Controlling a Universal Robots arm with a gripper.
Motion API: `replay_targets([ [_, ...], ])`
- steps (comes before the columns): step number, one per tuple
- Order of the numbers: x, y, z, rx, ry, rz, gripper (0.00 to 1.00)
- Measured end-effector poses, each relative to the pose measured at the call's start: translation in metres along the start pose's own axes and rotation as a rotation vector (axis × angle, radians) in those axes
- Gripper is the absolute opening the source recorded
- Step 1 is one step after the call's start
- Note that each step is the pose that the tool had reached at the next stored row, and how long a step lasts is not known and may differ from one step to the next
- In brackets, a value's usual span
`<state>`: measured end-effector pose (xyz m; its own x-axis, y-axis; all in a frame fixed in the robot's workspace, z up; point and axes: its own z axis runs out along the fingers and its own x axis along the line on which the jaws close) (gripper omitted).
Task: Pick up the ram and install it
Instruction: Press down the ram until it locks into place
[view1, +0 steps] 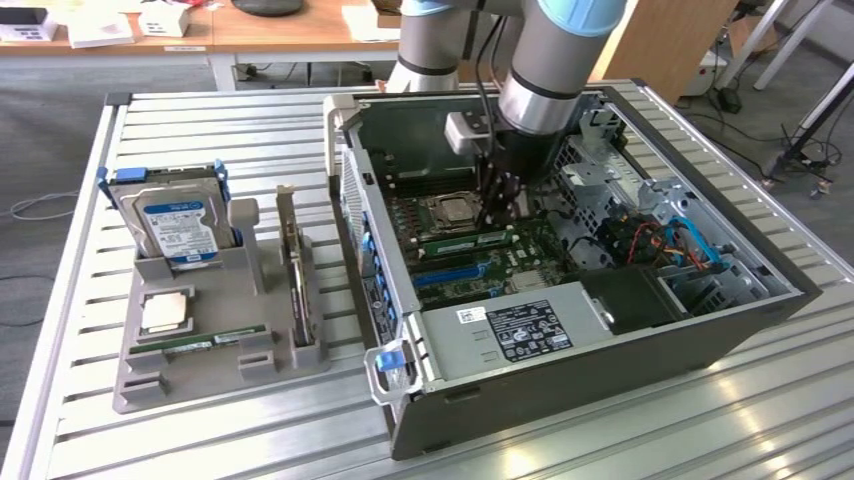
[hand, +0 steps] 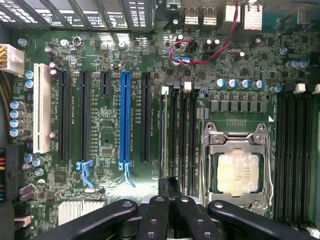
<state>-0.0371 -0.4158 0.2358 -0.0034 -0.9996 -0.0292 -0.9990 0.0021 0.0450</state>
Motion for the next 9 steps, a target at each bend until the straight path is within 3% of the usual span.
replay_targets([
  [9, 0.0, -0.0001, 0.003, 0.0001, -0.0004, 0.0, 0.11],
])
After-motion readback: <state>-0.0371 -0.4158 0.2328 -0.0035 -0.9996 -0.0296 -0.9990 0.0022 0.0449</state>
